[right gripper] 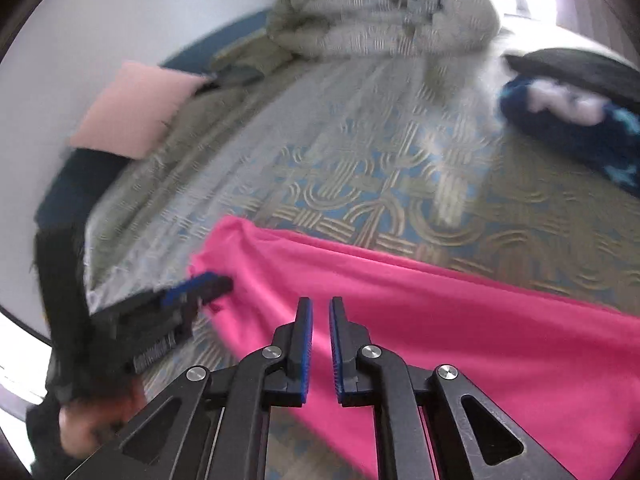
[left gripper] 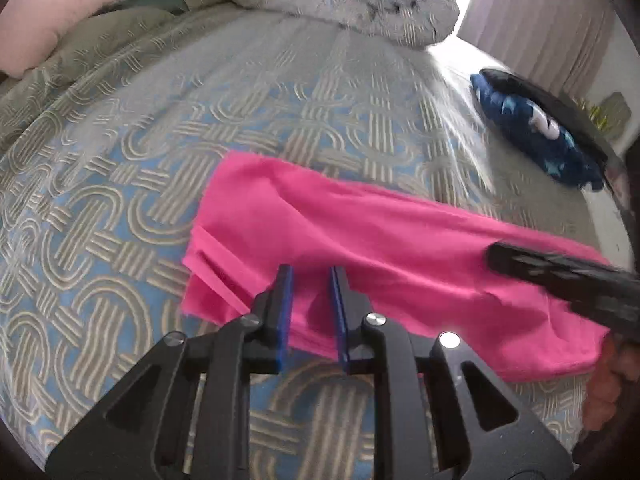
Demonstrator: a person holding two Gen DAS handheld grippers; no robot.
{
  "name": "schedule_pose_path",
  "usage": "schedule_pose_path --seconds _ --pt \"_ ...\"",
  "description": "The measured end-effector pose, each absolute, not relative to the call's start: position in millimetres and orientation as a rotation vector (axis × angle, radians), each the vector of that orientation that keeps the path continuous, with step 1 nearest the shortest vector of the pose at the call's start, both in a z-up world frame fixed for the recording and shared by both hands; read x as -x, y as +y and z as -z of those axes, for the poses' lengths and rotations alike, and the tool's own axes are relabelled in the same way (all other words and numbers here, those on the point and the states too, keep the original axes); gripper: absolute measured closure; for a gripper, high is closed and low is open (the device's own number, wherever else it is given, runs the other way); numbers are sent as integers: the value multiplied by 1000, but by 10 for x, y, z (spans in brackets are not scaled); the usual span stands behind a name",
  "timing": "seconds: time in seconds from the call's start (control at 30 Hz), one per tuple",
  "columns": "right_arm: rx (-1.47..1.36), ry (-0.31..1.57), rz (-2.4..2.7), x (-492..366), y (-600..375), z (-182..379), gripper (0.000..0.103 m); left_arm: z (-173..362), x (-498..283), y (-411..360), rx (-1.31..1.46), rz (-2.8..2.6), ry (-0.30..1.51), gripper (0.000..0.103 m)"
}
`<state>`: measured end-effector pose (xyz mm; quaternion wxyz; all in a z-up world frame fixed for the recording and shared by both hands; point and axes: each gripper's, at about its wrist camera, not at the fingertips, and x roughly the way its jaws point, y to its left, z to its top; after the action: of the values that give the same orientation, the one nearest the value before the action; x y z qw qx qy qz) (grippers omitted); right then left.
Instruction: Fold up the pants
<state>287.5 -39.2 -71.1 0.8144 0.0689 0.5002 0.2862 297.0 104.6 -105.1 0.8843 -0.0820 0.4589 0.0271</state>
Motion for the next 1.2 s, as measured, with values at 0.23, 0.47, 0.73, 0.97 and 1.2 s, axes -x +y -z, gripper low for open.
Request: schedule_pose_path --seconds 0.23,0.47,0.73,0.97,1.2 --pt "-234 1095 -508 -3191 -502 1051 103 1050 -2924 1260 155 -100 954 81" --pt "-211 1063 -466 -3120 -492 965 103 911 -2827 1190 71 -266 922 80" --pt "-333 1029 -486 -2943 -689 759 97 859 -2663 1343 158 -297 940 65" --pt "-525 1042 -573 -2750 -898 858 84 1022 -2500 1641 715 -97 1019 63" --pt "-631 1080 -614 -2662 -1055 1187 85 1155 -2672 1549 830 -90 1064 63"
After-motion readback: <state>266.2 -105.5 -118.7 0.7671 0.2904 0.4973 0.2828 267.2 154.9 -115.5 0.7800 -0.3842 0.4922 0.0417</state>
